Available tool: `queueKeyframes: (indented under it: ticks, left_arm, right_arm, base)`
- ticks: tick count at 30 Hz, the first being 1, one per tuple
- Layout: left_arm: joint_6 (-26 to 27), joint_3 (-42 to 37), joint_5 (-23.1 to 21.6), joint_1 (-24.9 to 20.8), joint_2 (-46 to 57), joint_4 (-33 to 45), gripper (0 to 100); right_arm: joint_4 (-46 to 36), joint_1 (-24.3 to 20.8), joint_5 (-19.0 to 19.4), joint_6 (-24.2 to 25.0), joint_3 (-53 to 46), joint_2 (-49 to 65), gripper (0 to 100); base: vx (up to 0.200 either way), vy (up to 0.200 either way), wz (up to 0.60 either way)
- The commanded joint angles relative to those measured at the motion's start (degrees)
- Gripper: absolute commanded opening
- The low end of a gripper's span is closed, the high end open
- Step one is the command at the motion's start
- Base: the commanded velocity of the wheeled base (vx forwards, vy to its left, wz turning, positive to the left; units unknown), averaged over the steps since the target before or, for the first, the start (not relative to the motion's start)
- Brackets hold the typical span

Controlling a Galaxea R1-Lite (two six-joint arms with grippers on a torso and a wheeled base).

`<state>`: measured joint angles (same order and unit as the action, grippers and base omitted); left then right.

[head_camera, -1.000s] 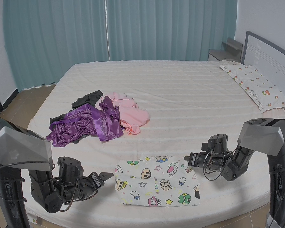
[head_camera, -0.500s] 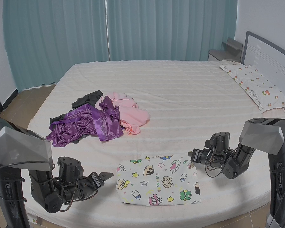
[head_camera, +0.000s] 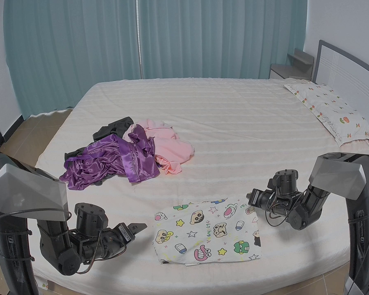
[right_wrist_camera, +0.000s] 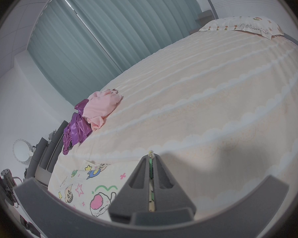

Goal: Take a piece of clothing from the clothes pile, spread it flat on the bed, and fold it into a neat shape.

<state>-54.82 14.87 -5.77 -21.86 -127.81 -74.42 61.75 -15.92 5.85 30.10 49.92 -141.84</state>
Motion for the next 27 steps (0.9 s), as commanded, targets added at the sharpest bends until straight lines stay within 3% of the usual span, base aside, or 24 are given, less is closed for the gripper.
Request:
queueKeyframes:
  ticks: [1, 9, 13, 18, 19, 21, 23, 27]
  left_arm:
    - [-0.02, -0.02, -0.03, 0.06, -0.07, -0.02, 100]
    - [0.15, 0.24, 0.23, 0.41, 0.19, -0.28, 100]
    - [0.86, -0.37, 3.74, 3.14, 3.44, -5.38, 100]
    - [8.77, -4.77, 8.05, 7.53, 11.7, -11.53, 100]
    - [12.63, -6.87, 9.11, 8.94, 15.75, -12.76, 100]
    - [14.22, -7.93, 9.46, 9.64, 18.38, -12.94, 100]
    - [17.99, -11.18, 9.63, 11.22, 29.37, -12.68, 100]
    - [24.85, -14.87, 9.81, 11.49, 40.79, -11.27, 100]
  right_arm:
    - [0.13, -0.08, 0.04, 0.14, -0.61, 0.42, 100]
    - [5.23, 0.8, -0.23, 1.28, -8.08, 7.8, 100]
    - [7.69, 1.86, -0.4, 1.28, -14.76, 15.98, 100]
    - [8.66, 3.18, -0.49, 0.75, -22.41, 27.49, 100]
    - [8.74, 3.26, -0.4, 0.66, -25.14, 32.15, 100]
    - [8.74, 3.18, -0.4, 0.66, -26.54, 34.7, 100]
    - [8.74, 2.83, -0.4, 0.31, -31.64, 43.31, 100]
    - [8.39, 2.74, -0.4, -1.53, -35.95, 51.31, 100]
  base:
    - [0.0, 0.0, 0.0]
    - [0.0, 0.0, 0.0]
    - [0.0, 0.0, 0.0]
    - [0.0, 0.0, 0.0]
    - [0.0, 0.0, 0.0]
    - [0.0, 0.0, 0.0]
    - [0.0, 0.0, 0.0]
    - [0.0, 0.0, 0.0]
